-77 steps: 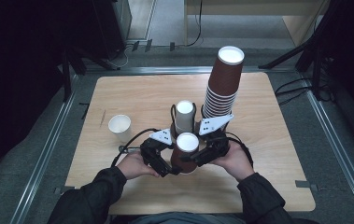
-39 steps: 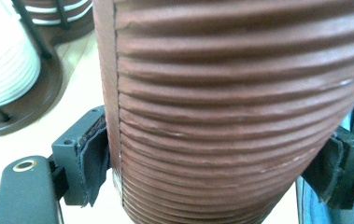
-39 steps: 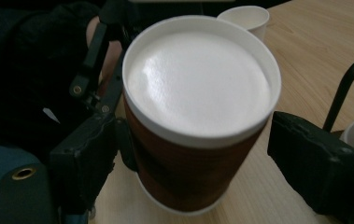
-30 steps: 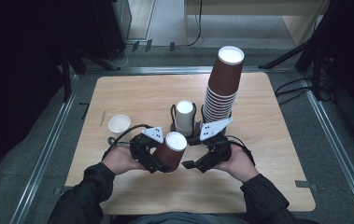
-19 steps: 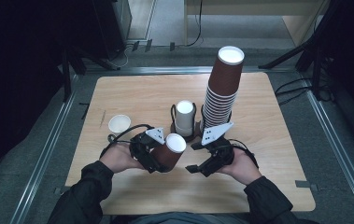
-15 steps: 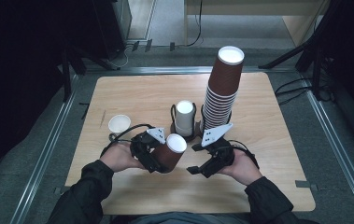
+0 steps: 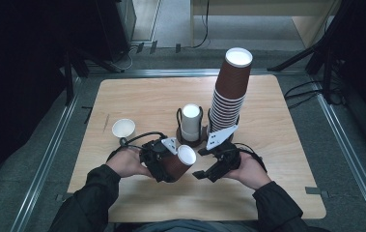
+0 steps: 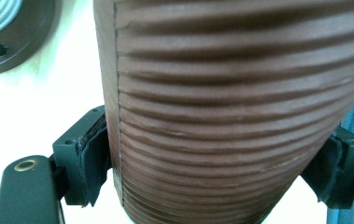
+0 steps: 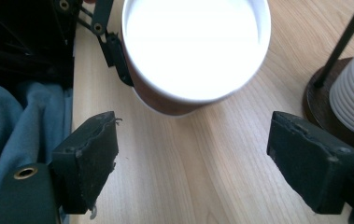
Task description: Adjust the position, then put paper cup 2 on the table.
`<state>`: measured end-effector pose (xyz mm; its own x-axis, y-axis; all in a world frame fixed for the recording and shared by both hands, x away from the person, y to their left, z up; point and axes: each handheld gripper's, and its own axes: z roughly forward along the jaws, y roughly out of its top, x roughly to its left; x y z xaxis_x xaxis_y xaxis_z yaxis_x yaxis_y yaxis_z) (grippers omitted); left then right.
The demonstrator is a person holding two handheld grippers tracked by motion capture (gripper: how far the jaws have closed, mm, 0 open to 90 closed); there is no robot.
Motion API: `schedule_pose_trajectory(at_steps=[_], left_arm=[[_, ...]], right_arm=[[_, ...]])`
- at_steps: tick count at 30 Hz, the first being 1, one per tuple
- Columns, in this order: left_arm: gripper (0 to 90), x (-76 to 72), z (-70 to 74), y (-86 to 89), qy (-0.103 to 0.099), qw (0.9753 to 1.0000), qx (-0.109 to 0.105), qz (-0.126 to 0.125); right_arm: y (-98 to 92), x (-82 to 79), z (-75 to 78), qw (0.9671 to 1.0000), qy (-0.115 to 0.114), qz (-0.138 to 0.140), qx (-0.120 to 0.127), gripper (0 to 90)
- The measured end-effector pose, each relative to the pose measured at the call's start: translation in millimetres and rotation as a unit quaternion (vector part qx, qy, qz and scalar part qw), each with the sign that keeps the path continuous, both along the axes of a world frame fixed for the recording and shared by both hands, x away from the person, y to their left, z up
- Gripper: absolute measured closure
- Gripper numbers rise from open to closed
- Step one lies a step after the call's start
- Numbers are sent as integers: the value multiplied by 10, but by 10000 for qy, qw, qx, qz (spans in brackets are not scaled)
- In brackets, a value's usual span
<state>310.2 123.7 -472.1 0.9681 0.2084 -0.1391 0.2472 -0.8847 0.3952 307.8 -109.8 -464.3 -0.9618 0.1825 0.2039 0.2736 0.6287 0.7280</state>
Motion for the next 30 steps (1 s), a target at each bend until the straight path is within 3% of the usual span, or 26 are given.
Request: schedule_pose_trajectory(at_steps=[17, 27, 30], left_arm=[[145, -67, -65, -139, 45, 9989, 139, -447], [127, -86, -85, -182, 227, 9983, 145, -523], [115, -95, -92, -178, 156, 9984, 124, -530]], right_arm=[[277, -9, -28, 9993, 125, 341, -123, 154], [316, -31, -41, 9984, 152, 506, -197, 224], [321, -42, -39, 9982, 91, 546, -225, 227]])
